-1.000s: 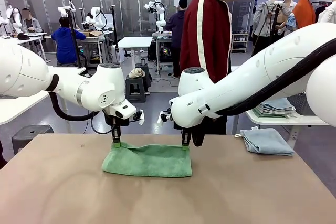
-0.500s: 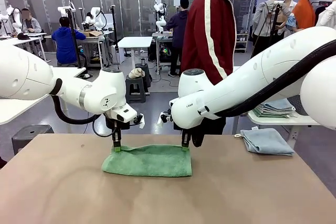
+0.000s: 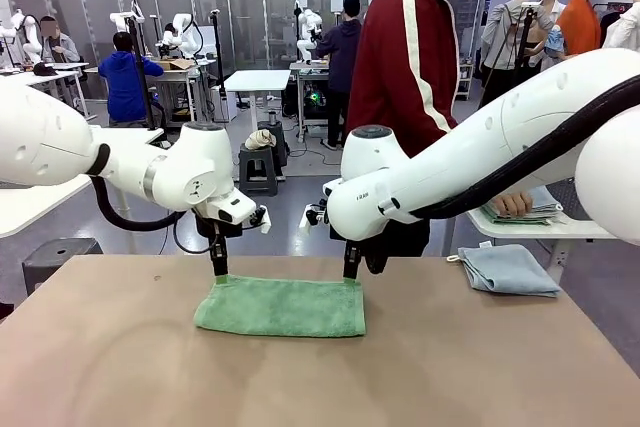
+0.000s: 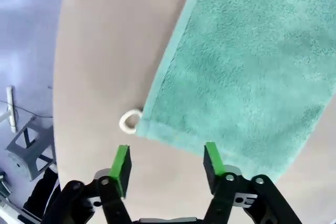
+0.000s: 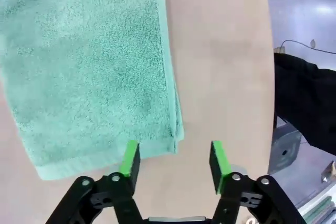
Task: Fold the towels and place them in the basket.
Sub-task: When a person lays out a Towel with hook on the table, fold it in half twice.
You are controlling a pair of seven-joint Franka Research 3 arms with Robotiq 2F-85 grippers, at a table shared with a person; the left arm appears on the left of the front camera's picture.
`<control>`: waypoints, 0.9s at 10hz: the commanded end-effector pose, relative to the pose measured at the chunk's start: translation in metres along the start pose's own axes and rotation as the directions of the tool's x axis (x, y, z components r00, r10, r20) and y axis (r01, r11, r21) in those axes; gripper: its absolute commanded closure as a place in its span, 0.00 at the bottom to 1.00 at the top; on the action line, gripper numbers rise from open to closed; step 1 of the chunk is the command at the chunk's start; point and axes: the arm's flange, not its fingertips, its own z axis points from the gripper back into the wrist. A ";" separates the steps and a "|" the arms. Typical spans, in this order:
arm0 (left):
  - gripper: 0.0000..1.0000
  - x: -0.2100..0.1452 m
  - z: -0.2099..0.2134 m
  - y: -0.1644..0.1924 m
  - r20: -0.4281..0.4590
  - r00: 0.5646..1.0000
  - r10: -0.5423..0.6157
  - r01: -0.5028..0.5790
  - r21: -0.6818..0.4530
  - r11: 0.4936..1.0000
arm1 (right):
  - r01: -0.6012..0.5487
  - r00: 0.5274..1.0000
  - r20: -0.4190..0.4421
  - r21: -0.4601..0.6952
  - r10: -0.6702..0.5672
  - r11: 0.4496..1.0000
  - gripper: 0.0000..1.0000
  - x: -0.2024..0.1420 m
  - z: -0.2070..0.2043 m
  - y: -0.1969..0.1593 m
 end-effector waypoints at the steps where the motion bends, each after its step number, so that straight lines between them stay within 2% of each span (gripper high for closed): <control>1: 0.19 -0.041 0.028 -0.009 0.061 0.991 -0.120 0.123 -0.057 0.991 | 0.061 0.997 -0.057 0.115 -0.054 0.991 0.27 -0.012 0.051 0.019; 3: 0.19 -0.084 0.056 -0.017 0.148 0.967 -0.209 0.223 -0.084 0.971 | 0.243 0.969 -0.075 0.094 -0.236 0.966 0.27 -0.019 0.102 0.046; 4: 0.19 -0.108 0.069 -0.021 0.212 0.946 -0.244 0.265 -0.079 0.961 | 0.421 0.907 -0.049 0.079 -0.418 0.904 0.27 -0.021 0.122 0.059; 5: 0.19 -0.129 0.074 -0.022 0.286 0.920 -0.270 0.300 -0.067 0.952 | 0.520 0.854 -0.042 0.074 -0.518 0.851 0.27 -0.025 0.134 0.068; 6: 0.19 -0.149 0.074 -0.019 0.389 0.881 -0.270 0.318 -0.064 0.946 | 0.649 0.761 -0.077 0.084 -0.645 0.756 0.27 -0.031 0.141 0.077; 7: 0.19 -0.169 0.070 -0.016 0.508 0.817 -0.272 0.351 -0.064 0.934 | 0.778 0.627 -0.108 0.036 -0.772 0.627 0.27 -0.041 0.143 0.085; 8: 0.19 -0.193 0.062 -0.012 0.635 0.739 -0.224 0.346 -0.074 0.935 | 0.824 0.564 -0.187 0.078 -0.804 0.561 0.27 -0.048 0.144 0.099; 9: 0.19 -0.213 0.052 -0.009 0.731 0.658 -0.180 0.355 -0.091 0.930 | 0.792 0.609 -0.188 0.093 -0.770 0.604 0.27 -0.047 0.146 0.108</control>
